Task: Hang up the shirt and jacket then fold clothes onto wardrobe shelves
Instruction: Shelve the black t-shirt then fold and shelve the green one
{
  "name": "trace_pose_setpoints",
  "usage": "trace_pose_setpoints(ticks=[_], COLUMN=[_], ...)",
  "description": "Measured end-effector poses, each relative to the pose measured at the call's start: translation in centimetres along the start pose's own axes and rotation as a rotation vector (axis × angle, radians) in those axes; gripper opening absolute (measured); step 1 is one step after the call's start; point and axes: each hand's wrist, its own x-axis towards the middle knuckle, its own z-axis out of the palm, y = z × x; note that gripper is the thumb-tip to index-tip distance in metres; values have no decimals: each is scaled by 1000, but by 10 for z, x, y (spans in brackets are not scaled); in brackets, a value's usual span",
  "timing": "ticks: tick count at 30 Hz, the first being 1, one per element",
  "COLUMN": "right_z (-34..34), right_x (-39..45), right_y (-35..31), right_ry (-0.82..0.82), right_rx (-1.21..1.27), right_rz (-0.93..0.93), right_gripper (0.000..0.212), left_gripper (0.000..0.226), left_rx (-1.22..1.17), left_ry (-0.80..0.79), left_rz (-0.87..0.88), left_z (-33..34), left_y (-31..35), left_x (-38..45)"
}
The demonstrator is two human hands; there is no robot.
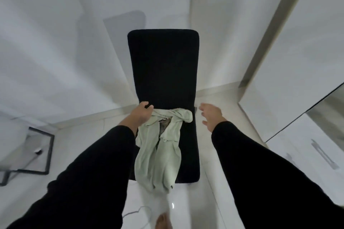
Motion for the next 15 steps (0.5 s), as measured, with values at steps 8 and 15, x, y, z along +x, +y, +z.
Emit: trace_pose_setpoints(ticks=[8,15], right_z=[65,94], right_x=[64,170], right_y=[44,69], right_ry=[-63,-63], right_rx=[-238,-447], right_rz=[72,97], right_gripper=[40,41], left_gripper=[45,45], left_rx=[226,231], left_ry=[-129,-196], left_rz=[-39,-77], left_z=[-1,36], left_y=[-51,-71], left_x=[82,172])
